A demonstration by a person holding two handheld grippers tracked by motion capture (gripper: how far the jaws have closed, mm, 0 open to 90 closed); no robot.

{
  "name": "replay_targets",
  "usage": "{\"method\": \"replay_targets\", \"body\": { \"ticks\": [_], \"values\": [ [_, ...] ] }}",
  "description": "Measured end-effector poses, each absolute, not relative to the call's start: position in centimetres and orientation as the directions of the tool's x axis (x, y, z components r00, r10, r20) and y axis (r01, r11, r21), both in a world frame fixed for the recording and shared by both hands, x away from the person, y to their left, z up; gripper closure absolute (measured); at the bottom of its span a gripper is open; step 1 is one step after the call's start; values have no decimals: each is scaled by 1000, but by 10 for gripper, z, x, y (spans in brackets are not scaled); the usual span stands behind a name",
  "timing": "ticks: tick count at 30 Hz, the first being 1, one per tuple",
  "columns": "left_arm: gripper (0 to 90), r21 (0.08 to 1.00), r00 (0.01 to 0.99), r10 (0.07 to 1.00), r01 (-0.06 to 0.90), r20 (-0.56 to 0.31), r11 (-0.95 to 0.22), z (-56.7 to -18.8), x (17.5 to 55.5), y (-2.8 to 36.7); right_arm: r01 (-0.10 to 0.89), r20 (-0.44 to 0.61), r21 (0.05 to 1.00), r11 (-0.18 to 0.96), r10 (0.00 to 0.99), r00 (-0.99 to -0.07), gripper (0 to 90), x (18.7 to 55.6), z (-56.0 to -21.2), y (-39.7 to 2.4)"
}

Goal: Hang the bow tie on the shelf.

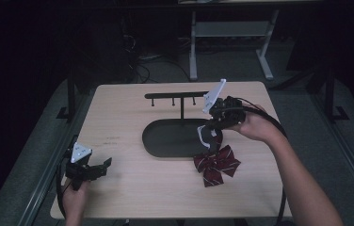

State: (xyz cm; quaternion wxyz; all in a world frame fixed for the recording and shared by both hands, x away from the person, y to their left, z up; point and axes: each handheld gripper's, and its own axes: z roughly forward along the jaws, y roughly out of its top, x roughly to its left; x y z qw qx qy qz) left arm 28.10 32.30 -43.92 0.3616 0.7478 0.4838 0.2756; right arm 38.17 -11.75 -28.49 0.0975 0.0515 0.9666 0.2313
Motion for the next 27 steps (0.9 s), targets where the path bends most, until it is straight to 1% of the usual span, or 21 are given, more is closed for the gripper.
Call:
{"method": "replay_targets", "body": {
  "ticks": [3,11,13,19,27],
  "values": [
    [163,809,381,922,519,71,-277,-438,280,322,60,-154,476,877,150,-977,875,385,-281,-119],
    [163,812,374,926,521,61,-264,-439,280,325,61,-161,476,878,155,-975,875,395,-271,-119],
    [163,812,374,925,521,61,-264,-439,281,325,73,-159,471,879,166,-973,875,396,-268,-116],
    [163,812,386,920,515,67,-275,-439,282,323,65,-175,450,891,159,-972,875,404,-263,-106],
    [163,816,383,922,512,63,-268,-438,280,324,95,-161,439,894,182,-970,875,417,-258,-98]
  ]
}}
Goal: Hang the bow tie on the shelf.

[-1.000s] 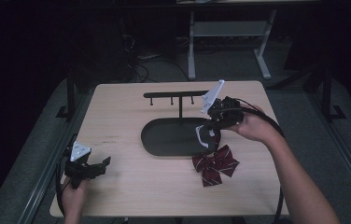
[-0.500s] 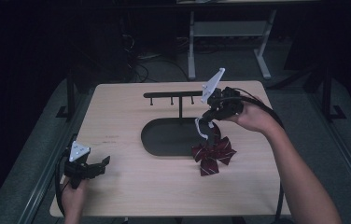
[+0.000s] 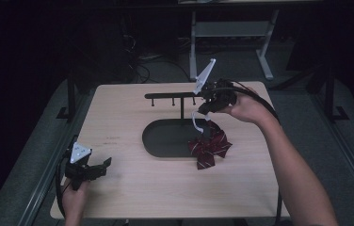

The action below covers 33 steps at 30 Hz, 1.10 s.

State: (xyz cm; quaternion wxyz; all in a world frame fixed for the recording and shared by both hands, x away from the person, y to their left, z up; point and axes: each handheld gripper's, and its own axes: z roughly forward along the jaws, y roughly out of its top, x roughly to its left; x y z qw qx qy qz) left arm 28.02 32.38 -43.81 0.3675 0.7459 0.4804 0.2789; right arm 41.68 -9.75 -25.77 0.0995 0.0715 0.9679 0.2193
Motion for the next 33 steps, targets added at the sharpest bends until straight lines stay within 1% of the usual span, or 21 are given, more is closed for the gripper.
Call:
{"method": "replay_targets", "body": {
  "ticks": [12,17,25,28,33],
  "values": [
    [163,816,382,922,512,64,-269,-438,280,324,110,-165,424,899,196,-967,875,436,-249,-86],
    [163,816,381,922,514,61,-266,-438,280,324,133,-163,432,892,222,-961,874,444,-242,-85],
    [163,809,390,918,517,69,-280,-438,280,323,180,-149,412,893,261,-954,873,461,-250,-88],
    [163,811,384,921,519,61,-270,-438,281,324,182,-146,425,887,265,-953,873,463,-249,-87],
    [163,811,389,919,515,67,-277,-438,280,323,189,-151,413,891,271,-951,873,468,-247,-82]
  ]
}}
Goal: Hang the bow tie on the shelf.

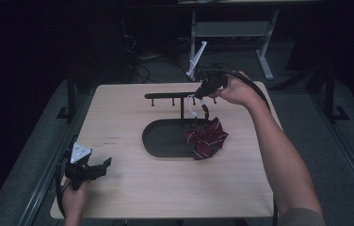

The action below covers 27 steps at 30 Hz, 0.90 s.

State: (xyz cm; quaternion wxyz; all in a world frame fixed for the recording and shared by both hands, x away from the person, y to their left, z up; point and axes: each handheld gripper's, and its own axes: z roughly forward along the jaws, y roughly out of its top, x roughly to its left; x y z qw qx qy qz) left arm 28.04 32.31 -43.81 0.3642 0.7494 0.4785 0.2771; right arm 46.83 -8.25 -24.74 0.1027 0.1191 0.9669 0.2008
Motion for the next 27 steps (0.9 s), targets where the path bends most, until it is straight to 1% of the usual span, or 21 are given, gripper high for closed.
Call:
{"method": "replay_targets", "body": {
  "ticks": [14,27],
  "values": [
    [163,808,394,916,517,69,-283,-438,281,322,227,-152,403,887,309,-939,868,479,-253,-82],
    [163,811,399,914,510,70,-285,-439,282,321,243,-153,388,889,322,-935,859,483,-260,-80]
  ]
}}
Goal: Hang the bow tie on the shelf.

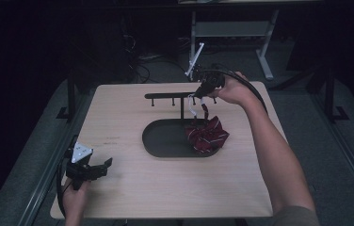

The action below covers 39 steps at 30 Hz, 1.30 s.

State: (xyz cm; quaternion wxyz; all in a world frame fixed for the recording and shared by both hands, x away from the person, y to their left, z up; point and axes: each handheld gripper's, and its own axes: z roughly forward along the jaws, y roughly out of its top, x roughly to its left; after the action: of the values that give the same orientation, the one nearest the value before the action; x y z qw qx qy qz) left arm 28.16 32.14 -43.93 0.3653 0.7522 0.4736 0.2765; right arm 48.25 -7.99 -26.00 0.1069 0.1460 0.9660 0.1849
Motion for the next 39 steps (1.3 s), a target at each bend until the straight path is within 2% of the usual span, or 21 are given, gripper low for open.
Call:
{"method": "replay_targets", "body": {
  "ticks": [17,39],
  "values": [
    [163,806,398,915,520,67,-285,-439,282,321,255,-132,402,879,331,-934,769,483,-264,-87],
    [163,808,398,915,517,63,-280,-439,281,319,272,-55,434,859,327,-943,724,479,-271,-99]
  ]
}}
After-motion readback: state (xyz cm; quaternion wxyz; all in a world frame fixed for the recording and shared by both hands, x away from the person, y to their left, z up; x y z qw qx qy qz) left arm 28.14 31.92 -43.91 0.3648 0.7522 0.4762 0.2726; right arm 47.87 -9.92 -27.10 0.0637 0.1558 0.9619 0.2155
